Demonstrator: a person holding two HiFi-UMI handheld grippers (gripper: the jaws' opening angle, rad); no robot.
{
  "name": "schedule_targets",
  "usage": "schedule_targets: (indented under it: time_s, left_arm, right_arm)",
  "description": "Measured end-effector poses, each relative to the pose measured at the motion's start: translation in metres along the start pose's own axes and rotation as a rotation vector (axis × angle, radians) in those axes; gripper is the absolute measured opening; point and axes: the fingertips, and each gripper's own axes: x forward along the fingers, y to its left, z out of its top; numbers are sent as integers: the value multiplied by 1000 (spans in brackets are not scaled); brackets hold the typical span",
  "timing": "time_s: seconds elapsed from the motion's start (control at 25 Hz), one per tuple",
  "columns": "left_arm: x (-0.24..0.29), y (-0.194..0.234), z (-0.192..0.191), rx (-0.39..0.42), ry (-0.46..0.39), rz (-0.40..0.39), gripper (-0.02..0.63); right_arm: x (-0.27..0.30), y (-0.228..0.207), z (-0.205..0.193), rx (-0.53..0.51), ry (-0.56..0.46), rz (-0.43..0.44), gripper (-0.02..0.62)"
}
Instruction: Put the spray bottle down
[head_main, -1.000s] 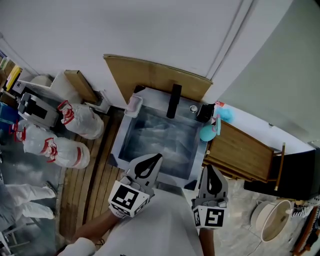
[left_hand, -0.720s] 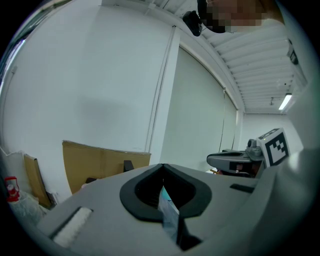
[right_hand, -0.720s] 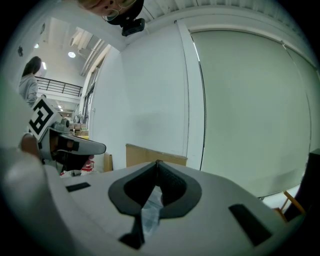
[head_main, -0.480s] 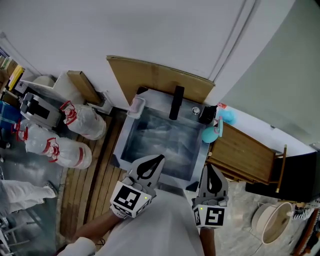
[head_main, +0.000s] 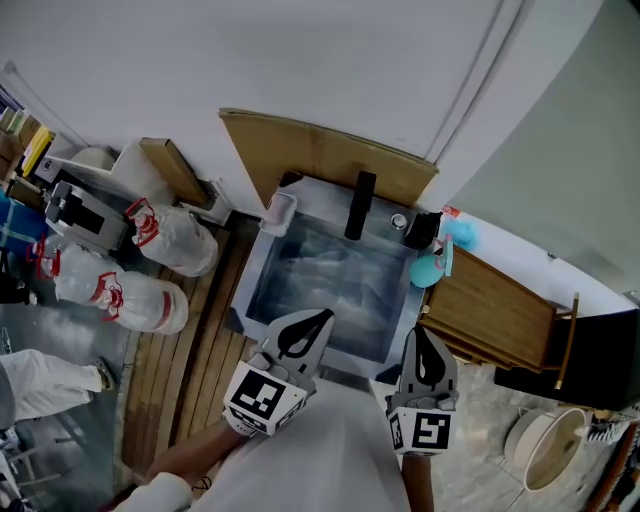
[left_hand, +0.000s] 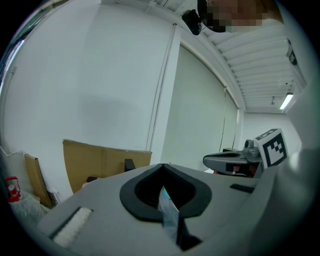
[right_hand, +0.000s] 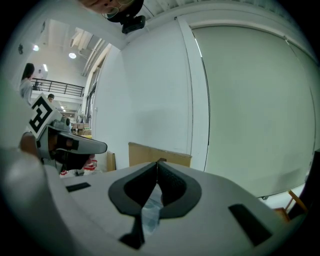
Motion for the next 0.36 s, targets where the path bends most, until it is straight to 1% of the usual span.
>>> schedule_targets:
  time_s: [0.16,0.36]
  left_arm:
    - [1,1,-1,-7,4,4,5]
    - [2,5,4,-3,-5,11,5]
  right_arm:
    - [3,3,-3,-1,3,12,9]
    - [7,-6,0,7,4,-9,9]
